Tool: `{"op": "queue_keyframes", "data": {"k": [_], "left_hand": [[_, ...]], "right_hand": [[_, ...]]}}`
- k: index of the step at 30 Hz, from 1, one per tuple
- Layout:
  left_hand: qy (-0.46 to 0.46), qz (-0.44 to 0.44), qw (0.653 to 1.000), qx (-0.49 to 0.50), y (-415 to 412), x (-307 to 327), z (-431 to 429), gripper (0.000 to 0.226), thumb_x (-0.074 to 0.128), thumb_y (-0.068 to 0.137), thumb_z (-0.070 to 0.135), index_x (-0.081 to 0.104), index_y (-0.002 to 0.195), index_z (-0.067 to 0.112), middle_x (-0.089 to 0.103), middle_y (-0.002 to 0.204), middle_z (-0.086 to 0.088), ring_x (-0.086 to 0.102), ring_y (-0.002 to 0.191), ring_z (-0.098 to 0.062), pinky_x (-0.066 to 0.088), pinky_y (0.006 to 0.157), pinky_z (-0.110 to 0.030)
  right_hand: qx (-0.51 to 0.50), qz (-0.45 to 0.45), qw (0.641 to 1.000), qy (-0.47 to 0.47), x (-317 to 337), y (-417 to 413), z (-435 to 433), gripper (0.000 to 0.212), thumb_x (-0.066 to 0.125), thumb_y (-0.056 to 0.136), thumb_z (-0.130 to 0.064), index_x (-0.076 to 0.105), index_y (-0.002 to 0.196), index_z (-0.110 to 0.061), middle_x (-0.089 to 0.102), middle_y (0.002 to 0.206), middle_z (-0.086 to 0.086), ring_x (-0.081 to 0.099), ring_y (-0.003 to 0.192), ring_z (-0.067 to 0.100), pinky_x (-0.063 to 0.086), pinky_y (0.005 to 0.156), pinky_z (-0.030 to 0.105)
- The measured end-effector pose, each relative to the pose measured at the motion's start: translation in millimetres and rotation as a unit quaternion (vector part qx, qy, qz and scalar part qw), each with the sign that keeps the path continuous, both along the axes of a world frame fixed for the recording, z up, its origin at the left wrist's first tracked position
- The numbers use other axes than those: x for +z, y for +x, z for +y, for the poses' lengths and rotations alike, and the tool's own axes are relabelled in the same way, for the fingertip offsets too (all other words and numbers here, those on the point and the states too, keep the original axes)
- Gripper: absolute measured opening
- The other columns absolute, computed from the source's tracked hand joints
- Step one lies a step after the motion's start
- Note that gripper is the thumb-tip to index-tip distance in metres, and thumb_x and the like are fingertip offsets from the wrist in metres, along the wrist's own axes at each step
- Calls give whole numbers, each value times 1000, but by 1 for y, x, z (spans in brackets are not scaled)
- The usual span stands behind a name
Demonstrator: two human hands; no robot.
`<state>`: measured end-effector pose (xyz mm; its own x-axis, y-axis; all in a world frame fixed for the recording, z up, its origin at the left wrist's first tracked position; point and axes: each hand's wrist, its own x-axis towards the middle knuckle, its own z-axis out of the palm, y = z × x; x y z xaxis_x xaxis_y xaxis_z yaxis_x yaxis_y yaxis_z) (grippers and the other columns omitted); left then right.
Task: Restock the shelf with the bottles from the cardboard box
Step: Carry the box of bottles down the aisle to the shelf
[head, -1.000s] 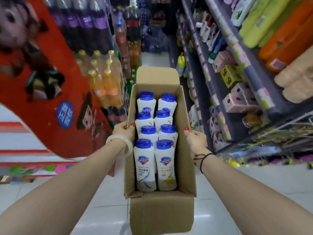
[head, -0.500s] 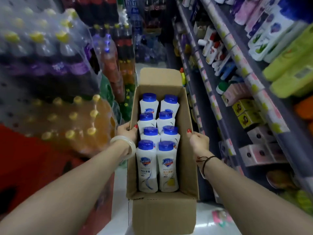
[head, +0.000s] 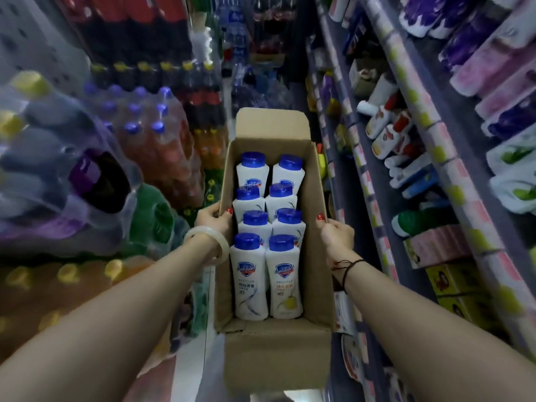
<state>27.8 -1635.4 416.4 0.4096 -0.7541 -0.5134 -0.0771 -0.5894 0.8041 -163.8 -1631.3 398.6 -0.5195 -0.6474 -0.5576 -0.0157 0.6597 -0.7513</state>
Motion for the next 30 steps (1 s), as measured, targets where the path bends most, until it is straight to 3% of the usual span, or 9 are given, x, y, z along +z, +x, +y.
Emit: {"op": "queue_keyframes", "data": {"k": [3, 10, 13, 19, 22, 26, 28, 30], "left_hand": [[0, 9, 1000, 1, 0, -8, -46, 32, 51, 92, 14, 58, 123, 6, 58, 91, 0, 51, 86, -18, 38, 75, -25], [1, 11, 1000, -16, 8, -46, -140, 37, 48, 94, 11, 52, 130, 10, 59, 124, -9, 50, 93, -14, 40, 79, -23], [6, 4, 1000, -18, 10, -70, -174, 37, 47, 94, 10, 51, 131, 10, 59, 126, -10, 50, 95, -14, 39, 80, -24], [31, -7, 999, -26, 15, -149, -232, 39, 49, 94, 14, 50, 133, 12, 57, 130, -11, 54, 115, -26, 40, 85, -28], [46, -14, 999, -15, 14, -203, -254, 40, 51, 93, 17, 49, 133, 14, 57, 131, -10, 54, 117, -28, 42, 91, -34], [52, -7, 999, -4, 12, -285, -277, 40, 50, 94, 15, 48, 134, 12, 56, 132, -10, 53, 118, -28, 39, 84, -30], [53, -5, 999, -2, 12, -317, -283, 39, 50, 94, 14, 49, 133, 12, 56, 131, -10, 54, 114, -25, 40, 83, -29], [54, -5, 998, -7, 13, -360, -287, 38, 50, 94, 13, 51, 131, 12, 58, 129, -10, 55, 105, -21, 42, 83, -30]], "right_hand": [[-1, 7, 1000, -2, -12, 3, -47, 35, 62, 88, -26, 65, 117, -7, 65, 118, 11, 58, 110, 27, 42, 92, 32], [-13, 8, 1000, 10, -55, 11, -135, 36, 62, 88, -27, 64, 119, -8, 64, 113, 2, 58, 107, 21, 43, 91, 29], [-18, 9, 1000, 12, -80, 15, -169, 35, 63, 87, -27, 66, 116, -7, 68, 110, 9, 61, 106, 27, 48, 96, 39], [-7, 11, 1000, 19, -153, 16, -227, 29, 62, 88, -25, 70, 110, -8, 64, 90, 5, 63, 99, 27, 49, 95, 43], [-8, -1, 1000, 19, -207, 15, -249, 28, 61, 89, -21, 69, 110, -4, 66, 96, 9, 59, 94, 21, 48, 91, 37], [-14, 3, 1000, 19, -290, 16, -270, 29, 63, 87, -22, 70, 108, -3, 63, 121, 17, 56, 116, 25, 44, 102, 36], [-11, 3, 1000, 28, -320, 14, -277, 29, 62, 88, -20, 69, 107, 1, 66, 114, 21, 61, 106, 26, 49, 91, 35], [-4, -8, 1000, 29, -358, 12, -283, 29, 60, 90, -17, 67, 110, 3, 64, 93, 11, 57, 87, 20, 44, 76, 28]]}}
